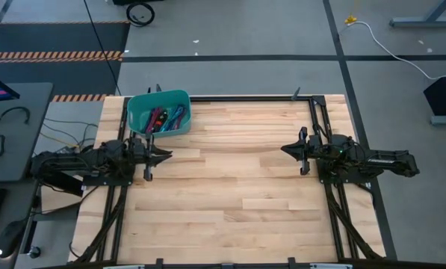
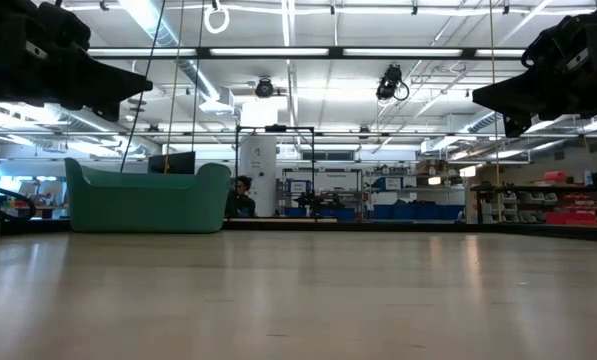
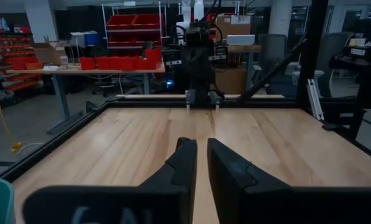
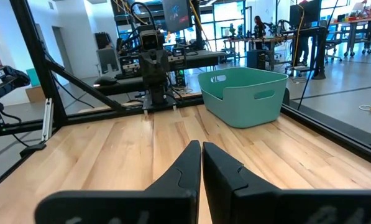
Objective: Pick and place USB-C Cables
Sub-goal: Return to Home Position
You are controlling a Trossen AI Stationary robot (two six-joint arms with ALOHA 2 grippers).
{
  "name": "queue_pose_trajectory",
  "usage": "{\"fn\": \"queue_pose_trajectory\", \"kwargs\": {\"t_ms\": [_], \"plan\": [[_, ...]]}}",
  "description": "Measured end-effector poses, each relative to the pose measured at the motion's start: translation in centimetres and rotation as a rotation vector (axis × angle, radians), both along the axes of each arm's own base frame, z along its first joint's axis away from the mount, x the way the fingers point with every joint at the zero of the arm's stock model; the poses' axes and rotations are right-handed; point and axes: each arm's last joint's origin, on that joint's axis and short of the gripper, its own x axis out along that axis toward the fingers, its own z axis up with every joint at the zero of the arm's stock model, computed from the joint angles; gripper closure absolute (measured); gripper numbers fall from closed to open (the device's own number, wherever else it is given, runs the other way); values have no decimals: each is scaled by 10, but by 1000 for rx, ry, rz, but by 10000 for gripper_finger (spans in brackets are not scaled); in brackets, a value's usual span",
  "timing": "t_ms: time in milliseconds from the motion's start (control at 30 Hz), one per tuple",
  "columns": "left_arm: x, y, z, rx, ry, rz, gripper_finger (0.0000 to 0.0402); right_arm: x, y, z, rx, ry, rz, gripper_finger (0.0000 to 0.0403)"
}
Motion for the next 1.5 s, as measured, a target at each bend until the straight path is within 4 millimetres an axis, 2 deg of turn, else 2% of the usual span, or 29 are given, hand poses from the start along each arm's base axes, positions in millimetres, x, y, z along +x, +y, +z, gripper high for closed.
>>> {"fn": "queue_pose_trajectory", "kwargs": {"t_ms": [400, 700, 833, 1233, 1500], "plan": [[0, 0, 0, 0, 0, 0, 355, 0, 2, 1, -38, -5, -4, 380], [0, 0, 0, -1, 4, 0, 362, 0, 8, 1, 14, -13, 27, 381], [0, 0, 0, -1, 4, 0, 360, 0, 12, 0, -68, 8, 117, 396], [0, 0, 0, -1, 4, 0, 361, 0, 14, -1, -86, 10, 153, 400], [0, 0, 0, -1, 4, 1, 363, 1, 15, -1, -36, 8, 153, 378]]}}
